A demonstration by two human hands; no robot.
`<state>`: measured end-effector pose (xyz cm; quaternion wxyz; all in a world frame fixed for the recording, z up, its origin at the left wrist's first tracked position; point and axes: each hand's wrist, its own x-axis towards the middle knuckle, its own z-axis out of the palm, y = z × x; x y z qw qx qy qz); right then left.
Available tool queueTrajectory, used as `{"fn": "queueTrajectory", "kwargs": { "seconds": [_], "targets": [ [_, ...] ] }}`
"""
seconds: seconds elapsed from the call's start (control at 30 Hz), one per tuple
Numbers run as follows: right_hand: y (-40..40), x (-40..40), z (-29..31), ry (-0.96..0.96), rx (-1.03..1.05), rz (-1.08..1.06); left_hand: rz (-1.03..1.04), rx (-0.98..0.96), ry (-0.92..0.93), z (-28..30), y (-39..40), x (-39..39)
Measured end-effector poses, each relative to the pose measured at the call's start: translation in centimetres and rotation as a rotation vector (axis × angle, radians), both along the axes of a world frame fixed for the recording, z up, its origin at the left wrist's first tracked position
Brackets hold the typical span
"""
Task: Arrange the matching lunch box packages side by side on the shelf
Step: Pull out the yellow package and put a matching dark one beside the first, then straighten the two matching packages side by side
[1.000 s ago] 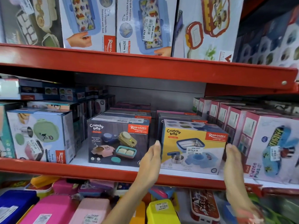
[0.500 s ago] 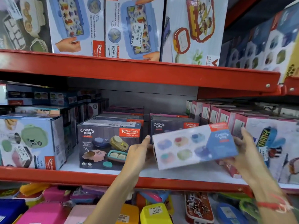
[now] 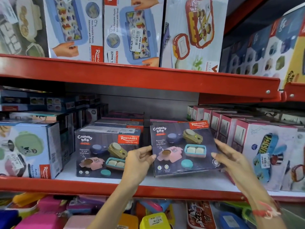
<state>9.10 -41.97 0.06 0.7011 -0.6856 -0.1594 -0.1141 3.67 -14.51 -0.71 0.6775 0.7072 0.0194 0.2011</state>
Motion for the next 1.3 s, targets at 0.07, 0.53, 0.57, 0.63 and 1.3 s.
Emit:
{"fn": "queueTrajectory", "kwargs": {
  "seconds": [0.07, 0.53, 0.57, 0.63, 1.3],
  "targets": [
    [0.2, 0.5, -1.2, -0.020, -0.034, -0.046, 0.028, 0.014, -0.008, -1.0, -0.3, 0.3],
    [3.2, 0.2, -5.3, -0.082, -0.267, -0.341, 0.270, 0.215, -0.106, -5.0, -1.4, 1.8],
    [3.4, 0.2, -5.4, -0.097, -0.299, -0.387, 0.262, 0.236, -0.121, -5.0, -1.4, 1.5],
    [4.2, -0.7, -5.7, -0.191, -0.346, -0.553, 0.227, 0.233, -0.183, -5.1, -1.3, 0.5],
    [22.0, -5.8, -3.8, 0.000, -0.095, 0.218, 0.450, -0.069, -0.289, -3.6, 15.1, -4.7]
  ]
}}
